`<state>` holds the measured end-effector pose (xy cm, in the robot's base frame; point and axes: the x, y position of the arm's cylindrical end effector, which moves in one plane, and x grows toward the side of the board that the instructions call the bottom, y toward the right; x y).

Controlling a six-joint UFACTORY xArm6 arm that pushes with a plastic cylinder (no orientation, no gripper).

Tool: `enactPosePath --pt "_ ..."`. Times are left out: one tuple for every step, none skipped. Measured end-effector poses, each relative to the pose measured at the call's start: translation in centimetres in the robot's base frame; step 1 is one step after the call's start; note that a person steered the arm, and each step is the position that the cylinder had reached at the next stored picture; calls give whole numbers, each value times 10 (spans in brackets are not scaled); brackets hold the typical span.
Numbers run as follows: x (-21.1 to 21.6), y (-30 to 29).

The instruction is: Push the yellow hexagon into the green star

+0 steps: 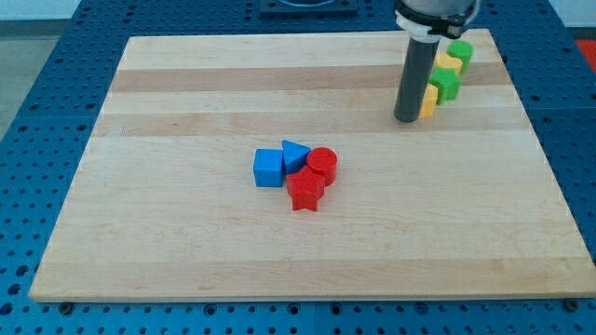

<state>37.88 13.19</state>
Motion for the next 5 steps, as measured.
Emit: enactPosePath --pt "0 3" --pt "-2 13" --pt "4 2" --pt "10 -58" --pt "10 -118"
